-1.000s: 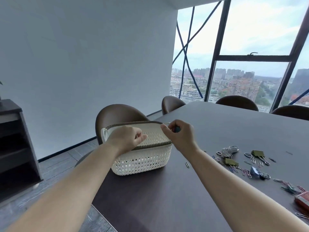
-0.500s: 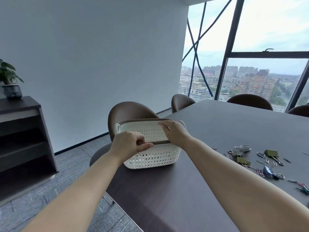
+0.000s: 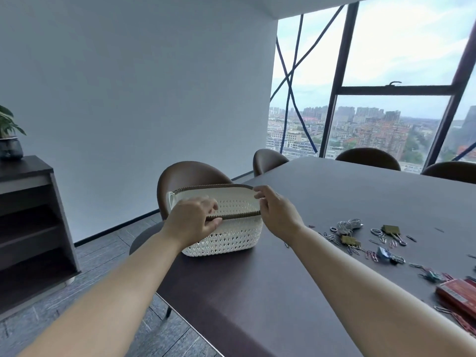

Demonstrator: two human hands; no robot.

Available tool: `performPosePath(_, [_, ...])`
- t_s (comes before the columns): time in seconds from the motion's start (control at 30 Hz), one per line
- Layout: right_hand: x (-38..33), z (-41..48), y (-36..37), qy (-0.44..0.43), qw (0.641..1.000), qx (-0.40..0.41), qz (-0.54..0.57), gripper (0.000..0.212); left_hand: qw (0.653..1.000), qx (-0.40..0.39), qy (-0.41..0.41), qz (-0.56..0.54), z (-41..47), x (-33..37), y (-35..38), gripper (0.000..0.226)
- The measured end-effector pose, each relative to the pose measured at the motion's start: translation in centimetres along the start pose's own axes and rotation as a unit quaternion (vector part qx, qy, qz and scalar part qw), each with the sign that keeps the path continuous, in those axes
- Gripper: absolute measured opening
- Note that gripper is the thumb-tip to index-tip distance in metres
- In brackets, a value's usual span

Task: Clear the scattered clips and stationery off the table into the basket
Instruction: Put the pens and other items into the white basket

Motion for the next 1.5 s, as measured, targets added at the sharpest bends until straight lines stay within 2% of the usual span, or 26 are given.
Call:
performPosePath(0.1, [1.5,-1.9,-1.1,0.019,0.999,-0.03,0.04,0.061,1.0,0.012,0.009,0.014,0.6,3.2,0.1,0.03])
performPosePath(0.17, [2.5,-2.9,-2.4,0.042,0.996,-0.002,0.079,0.072,0.999,0.014,0.016,0.023,0.9,5.5,-0.1,0.033])
performPosePath(0.23, [3.3,-4.2,-3.9,0.061,0.993,0.032,0.101,0.067,0.999,0.017,0.038,0.019,0.9,7.5,0.3,0.035])
performPosePath(0.33, [5.6,-7.5,-4.6,0.086,0.994,0.018,0.068,0.056,0.997,-0.018,0.065,-0.031,1.0,10.7,2.2,0.03])
performPosePath(0.4, [8.3,-10.5,-4.6,0.118,0.992,0.01,0.046,0.051,0.992,-0.113,0.042,-0.043,1.2,12.5,5.1,0.041])
performPosePath(0.43, [9.7,-12.1,-4.6,0.139,0.989,0.007,0.043,0.049,0.981,-0.188,0.006,-0.046,1.0,13.1,7.0,0.053])
performPosePath(0.5, [12.0,-15.5,-4.6,0.175,0.983,-0.001,0.045,0.045,0.935,-0.341,-0.066,-0.073,-0.5,14.5,10.6,0.073])
performPosePath(0.57, [13.4,-18.4,-4.7,0.204,0.978,-0.009,0.037,0.04,0.907,-0.408,-0.083,-0.065,-2.3,16.2,13.2,0.078])
performPosePath(0.67, [14.3,-21.8,-5.1,0.224,0.974,0.003,0.04,0.04,0.916,-0.392,-0.07,-0.033,-3.1,18.3,14.1,0.077])
performPosePath(0.87, [15.5,-28.4,-7.6,0.246,0.969,0.025,-0.023,0.032,0.924,-0.377,-0.011,-0.058,-1.4,25.1,14.9,0.076])
performPosePath(1.03, [17.9,-34.9,-12.3,0.327,0.938,0.08,-0.081,0.023,0.922,-0.373,0.076,-0.073,0.3,33.9,16.0,0.078])
performPosePath(1.1, [18.8,-37.3,-14.1,0.368,0.919,0.081,-0.12,0.033,0.92,-0.373,0.099,-0.071,1.1,36.9,16.6,0.084])
performPosePath(1.13, [19.5,-38.5,-14.8,0.401,0.904,0.064,-0.134,0.048,0.92,-0.372,0.107,-0.068,1.5,38.2,17.0,0.088])
performPosePath(1.2, [20.8,-40.8,-15.1,0.48,0.867,-0.009,-0.13,0.091,0.921,-0.37,0.111,-0.057,2.5,40.2,17.6,0.098])
performPosePath(1.27, [21.8,-42.2,-14.7,0.539,0.832,-0.074,-0.113,0.118,0.923,-0.368,0.098,-0.053,3.5,41.3,18.2,0.107])
performPosePath(1.33, [22.6,-41.9,-14.4,0.551,0.821,-0.102,-0.11,0.125,0.923,-0.371,0.082,-0.059,4.4,41.7,18.6,0.112])
performPosePath(1.5, [24.1,-37.0,-13.3,0.521,0.836,-0.123,-0.115,0.128,0.932,-0.35,0.064,-0.065,6.7,40.7,19.6,0.109])
Point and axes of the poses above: each hand's wrist, its own z-axis towards the middle knuckle, its own y-axis out of the palm, x = y × z, the point moved 5 cm from there along z, towards the middle knuckle, and after that the axes turned 11 degrees about -x, right-handed, at the moved point
